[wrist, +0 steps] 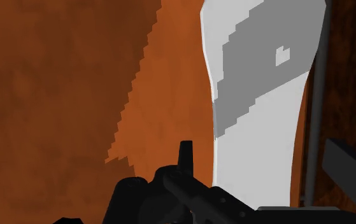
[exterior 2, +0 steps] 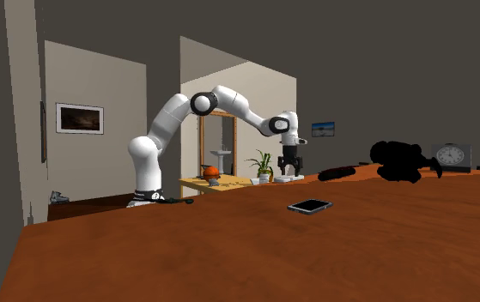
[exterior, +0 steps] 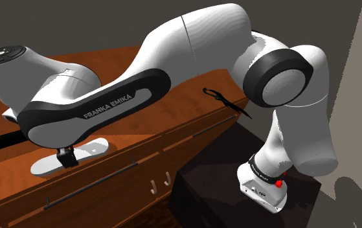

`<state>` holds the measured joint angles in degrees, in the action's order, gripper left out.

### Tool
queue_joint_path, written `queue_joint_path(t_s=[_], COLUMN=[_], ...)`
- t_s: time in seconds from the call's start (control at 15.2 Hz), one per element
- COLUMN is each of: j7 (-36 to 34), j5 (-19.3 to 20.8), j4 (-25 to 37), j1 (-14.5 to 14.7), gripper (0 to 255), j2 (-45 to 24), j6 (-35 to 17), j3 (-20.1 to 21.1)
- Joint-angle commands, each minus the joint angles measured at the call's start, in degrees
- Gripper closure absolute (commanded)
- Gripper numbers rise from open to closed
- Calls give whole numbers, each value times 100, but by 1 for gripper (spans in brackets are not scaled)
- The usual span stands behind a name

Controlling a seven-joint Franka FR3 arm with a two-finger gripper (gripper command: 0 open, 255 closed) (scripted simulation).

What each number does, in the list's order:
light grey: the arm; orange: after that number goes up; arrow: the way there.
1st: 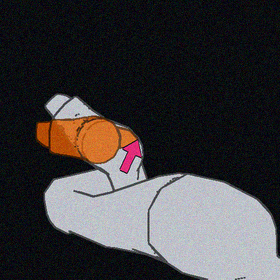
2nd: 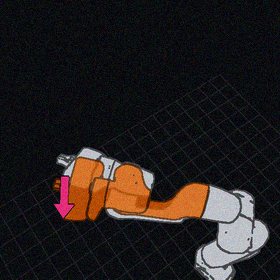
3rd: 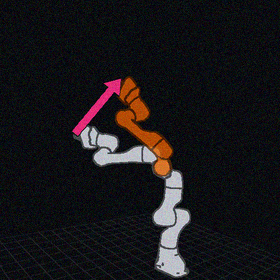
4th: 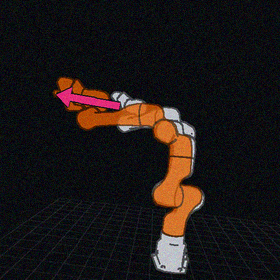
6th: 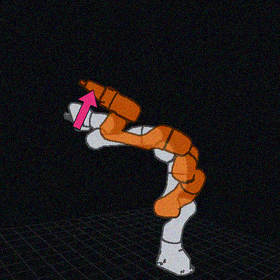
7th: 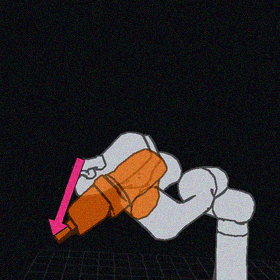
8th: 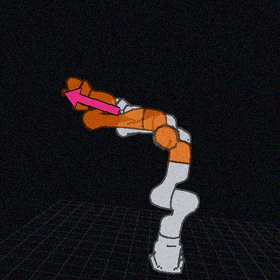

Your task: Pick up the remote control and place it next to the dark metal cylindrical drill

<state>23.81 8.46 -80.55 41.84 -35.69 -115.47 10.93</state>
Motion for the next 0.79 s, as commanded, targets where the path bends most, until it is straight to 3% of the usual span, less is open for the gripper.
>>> queue_joint_path(t_s=[0.0,0.2,0.46,0.73], j7=[0,0,39,39], j5=[0,0,-52,-53], j4=[0,0,403,402], j1=[0,0,12,12], gripper=[0,0,0,0], j2=[0,1,209,209], j6=[0,0,606,606], j3=[0,0,32,32])
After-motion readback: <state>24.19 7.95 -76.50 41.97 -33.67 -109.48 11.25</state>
